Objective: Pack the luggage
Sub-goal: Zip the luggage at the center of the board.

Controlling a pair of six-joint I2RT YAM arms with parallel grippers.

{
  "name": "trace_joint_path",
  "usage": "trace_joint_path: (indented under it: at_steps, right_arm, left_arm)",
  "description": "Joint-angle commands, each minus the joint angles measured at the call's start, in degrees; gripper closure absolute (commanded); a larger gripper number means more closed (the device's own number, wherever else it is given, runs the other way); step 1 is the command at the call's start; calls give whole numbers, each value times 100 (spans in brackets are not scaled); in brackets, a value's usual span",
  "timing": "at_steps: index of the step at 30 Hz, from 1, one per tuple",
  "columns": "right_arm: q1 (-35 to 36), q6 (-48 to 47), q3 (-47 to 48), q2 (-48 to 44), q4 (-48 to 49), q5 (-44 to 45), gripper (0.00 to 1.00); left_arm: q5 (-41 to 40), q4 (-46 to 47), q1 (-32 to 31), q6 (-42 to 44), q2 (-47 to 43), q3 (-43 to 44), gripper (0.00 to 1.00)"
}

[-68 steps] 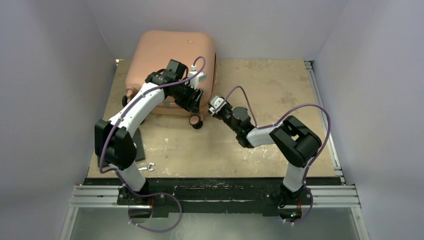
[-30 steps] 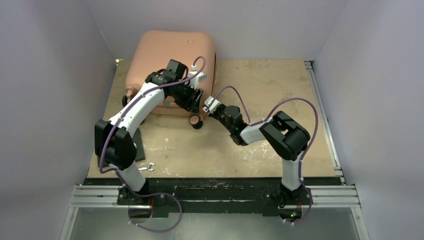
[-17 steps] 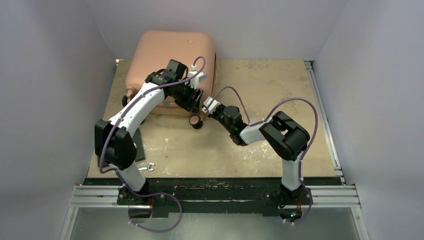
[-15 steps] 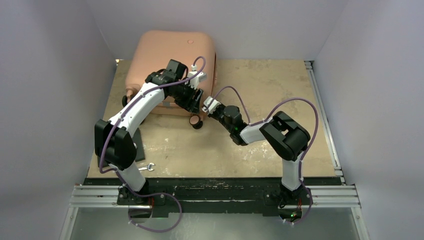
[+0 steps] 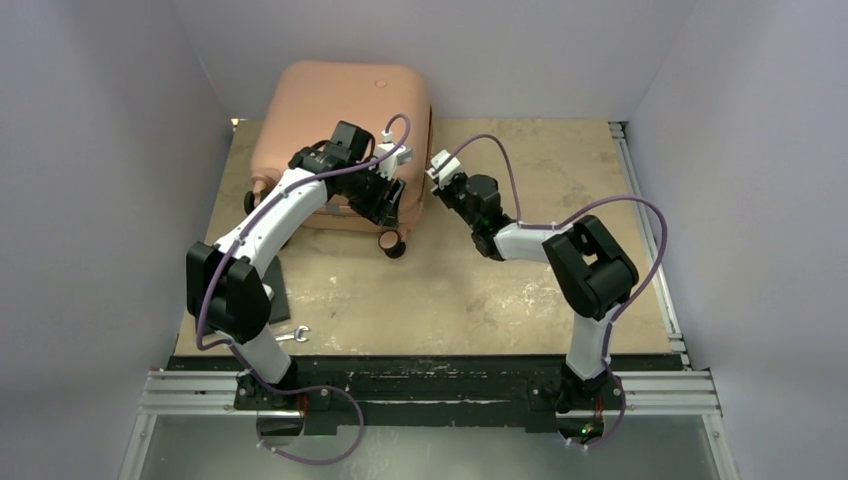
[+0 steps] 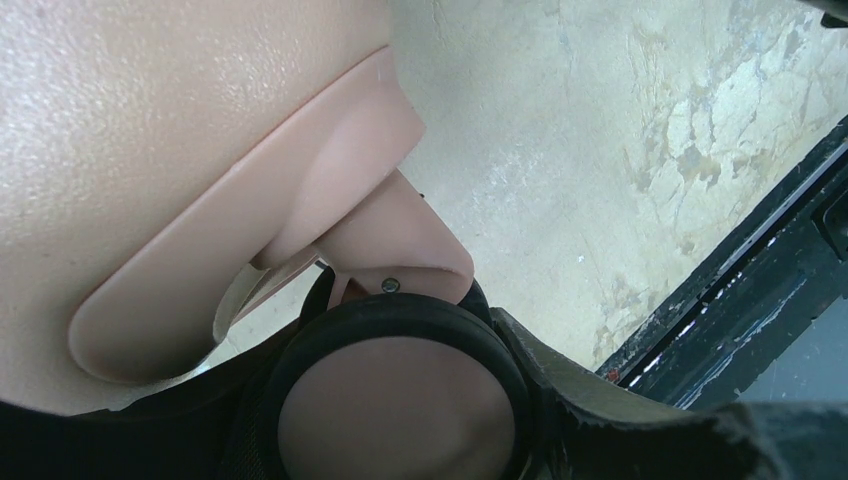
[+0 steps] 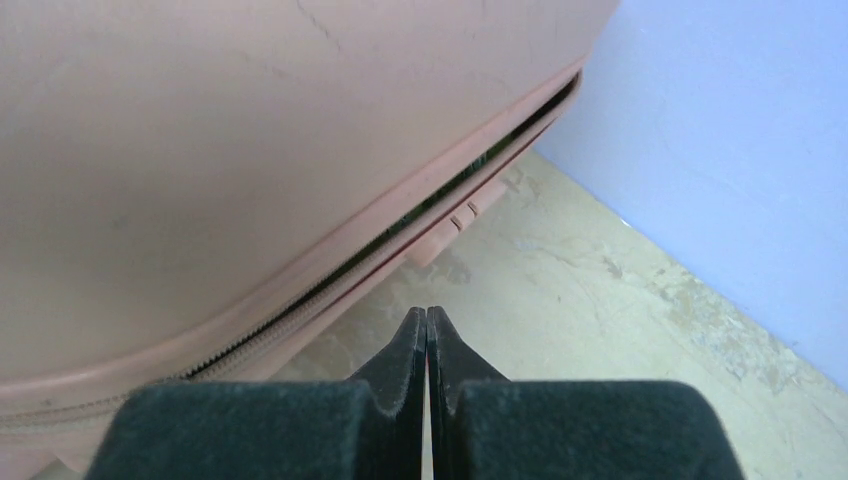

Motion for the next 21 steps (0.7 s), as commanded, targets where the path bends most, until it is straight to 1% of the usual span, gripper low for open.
trace_joint_path:
  at_steps: [1,2,4,6,7,8,12,15,18,21]
  right_arm:
    - [24,323,476,-69,-452,-284,100]
    - [19,302,528,-61,-529,-379,100]
    - [11,113,546,-96,-674,-926,100]
    - [5,-43,474,-169,-784,-1279,100]
    - [-17,-64,425,-212,-853,-1407,93]
    - [-62,-52,380,-259,-907,-1554,88]
    - [-233,-109,218,-458,-1174,-2281,73]
    - [-424,-75,269,-495,-1476,-2754,67]
    - [-684,116,506,-419,-1837,-3374,65]
    - [-872,254,937,-231,-2395,-4022,66]
  left_arm:
    - [537,159,19,93,-526,70,100]
    - [525,158,19,95,-528,72,100]
    - [524,161,19,98,-544,80,100]
    - [537,170,19,78,-537,81,100]
    - [544,172,19,79,-529,81,100]
    - [549,180,19,77,-522,89,100]
    - [574,190,19,77,-495,85,100]
    - [589,196,19,82,-493,93,100]
    - [594,198,19,73,-501,118,100]
    - [593,192,19,76,-527,116,100]
